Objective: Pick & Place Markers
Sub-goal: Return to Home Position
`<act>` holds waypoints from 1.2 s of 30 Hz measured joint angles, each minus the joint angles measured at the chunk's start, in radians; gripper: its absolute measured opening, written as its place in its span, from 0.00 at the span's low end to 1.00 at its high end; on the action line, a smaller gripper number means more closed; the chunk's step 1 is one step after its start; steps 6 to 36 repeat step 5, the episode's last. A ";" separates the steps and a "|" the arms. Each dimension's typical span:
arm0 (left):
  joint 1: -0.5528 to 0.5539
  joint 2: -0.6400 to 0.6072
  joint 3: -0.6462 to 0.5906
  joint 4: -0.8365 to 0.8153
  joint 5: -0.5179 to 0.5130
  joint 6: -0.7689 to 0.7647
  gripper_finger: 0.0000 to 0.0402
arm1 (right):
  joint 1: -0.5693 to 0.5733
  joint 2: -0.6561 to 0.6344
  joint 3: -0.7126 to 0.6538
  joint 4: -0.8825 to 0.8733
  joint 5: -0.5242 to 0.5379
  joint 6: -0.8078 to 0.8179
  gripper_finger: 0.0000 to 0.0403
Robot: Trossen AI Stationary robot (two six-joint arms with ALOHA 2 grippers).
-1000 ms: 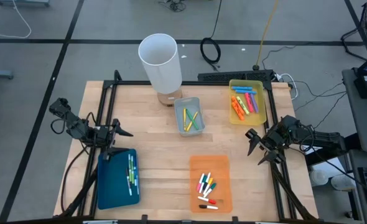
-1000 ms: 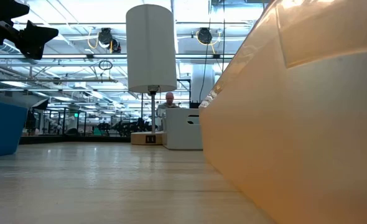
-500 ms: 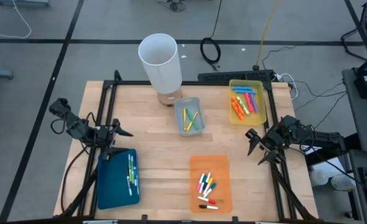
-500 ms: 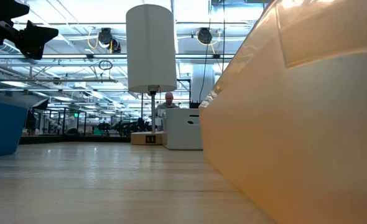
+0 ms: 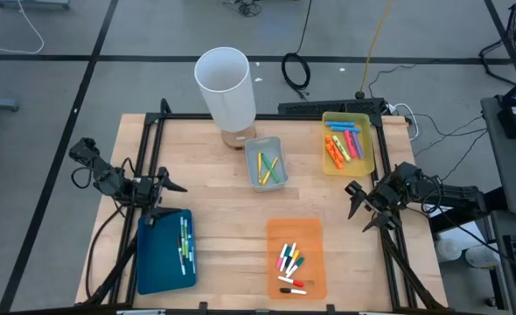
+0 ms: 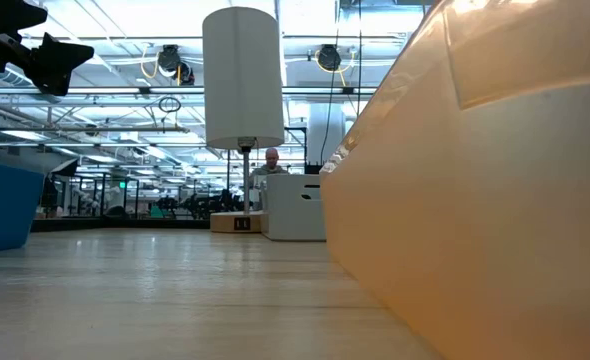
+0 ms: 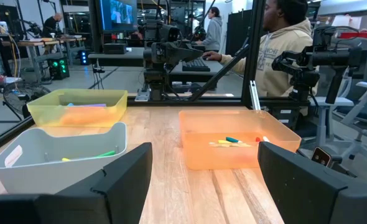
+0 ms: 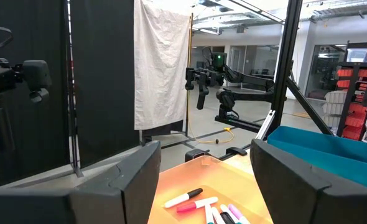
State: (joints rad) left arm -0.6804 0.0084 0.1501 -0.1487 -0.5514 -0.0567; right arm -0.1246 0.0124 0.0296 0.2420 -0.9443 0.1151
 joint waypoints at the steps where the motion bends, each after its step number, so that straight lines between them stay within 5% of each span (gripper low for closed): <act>1: 0.000 0.000 0.000 0.000 0.000 0.000 0.74 | 0.000 0.000 0.000 0.000 0.000 0.000 0.59; 36: 0.000 0.000 0.000 0.000 0.000 0.000 0.74 | 0.000 0.000 0.000 0.000 0.000 0.000 0.59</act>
